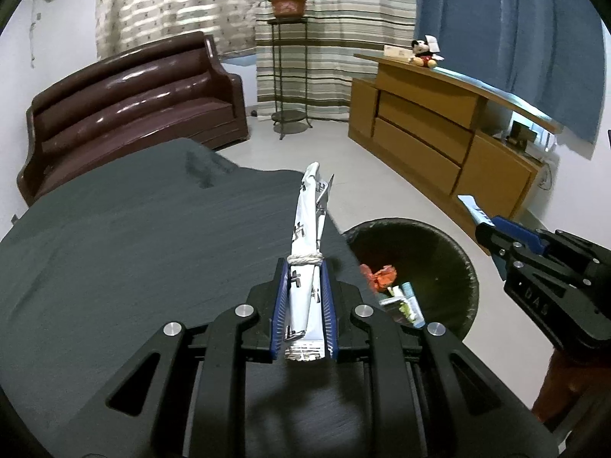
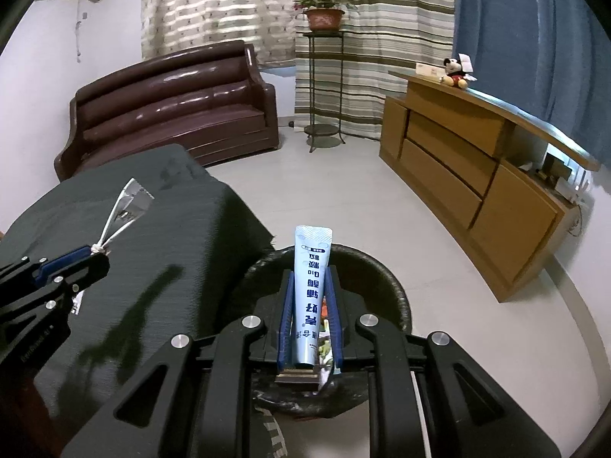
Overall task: Collect trash
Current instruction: 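Carry the rolled paper and tube over the black bin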
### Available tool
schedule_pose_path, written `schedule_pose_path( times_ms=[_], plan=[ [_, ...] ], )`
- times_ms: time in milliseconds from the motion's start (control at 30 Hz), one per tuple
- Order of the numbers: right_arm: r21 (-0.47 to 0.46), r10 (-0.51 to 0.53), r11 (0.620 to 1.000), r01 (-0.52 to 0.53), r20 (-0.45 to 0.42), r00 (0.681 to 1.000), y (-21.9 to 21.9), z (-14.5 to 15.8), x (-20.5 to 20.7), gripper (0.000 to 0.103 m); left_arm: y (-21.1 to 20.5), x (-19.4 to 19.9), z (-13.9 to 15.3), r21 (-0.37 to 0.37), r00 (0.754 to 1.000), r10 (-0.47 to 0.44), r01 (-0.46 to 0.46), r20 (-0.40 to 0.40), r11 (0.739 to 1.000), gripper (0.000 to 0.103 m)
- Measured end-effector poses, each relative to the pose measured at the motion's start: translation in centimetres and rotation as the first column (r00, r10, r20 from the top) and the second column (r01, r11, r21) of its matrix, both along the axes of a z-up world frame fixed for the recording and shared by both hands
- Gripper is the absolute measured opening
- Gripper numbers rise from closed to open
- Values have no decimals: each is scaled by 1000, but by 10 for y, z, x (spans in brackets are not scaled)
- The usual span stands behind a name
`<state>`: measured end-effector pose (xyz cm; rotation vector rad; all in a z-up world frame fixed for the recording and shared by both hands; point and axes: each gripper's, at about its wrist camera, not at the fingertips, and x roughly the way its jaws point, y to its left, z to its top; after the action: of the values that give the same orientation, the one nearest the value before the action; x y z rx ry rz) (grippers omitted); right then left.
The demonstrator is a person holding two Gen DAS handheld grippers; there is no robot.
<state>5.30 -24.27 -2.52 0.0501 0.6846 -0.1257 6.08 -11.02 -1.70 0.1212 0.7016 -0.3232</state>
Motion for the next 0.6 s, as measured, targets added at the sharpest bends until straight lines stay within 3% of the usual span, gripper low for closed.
schedule_pose_path(
  times_ms=[600],
  plan=[
    [28, -37, 999, 37, 13, 999, -17, -6, 1, 18, -38, 15, -12, 22, 999, -53, 53, -12, 998, 17]
  ],
)
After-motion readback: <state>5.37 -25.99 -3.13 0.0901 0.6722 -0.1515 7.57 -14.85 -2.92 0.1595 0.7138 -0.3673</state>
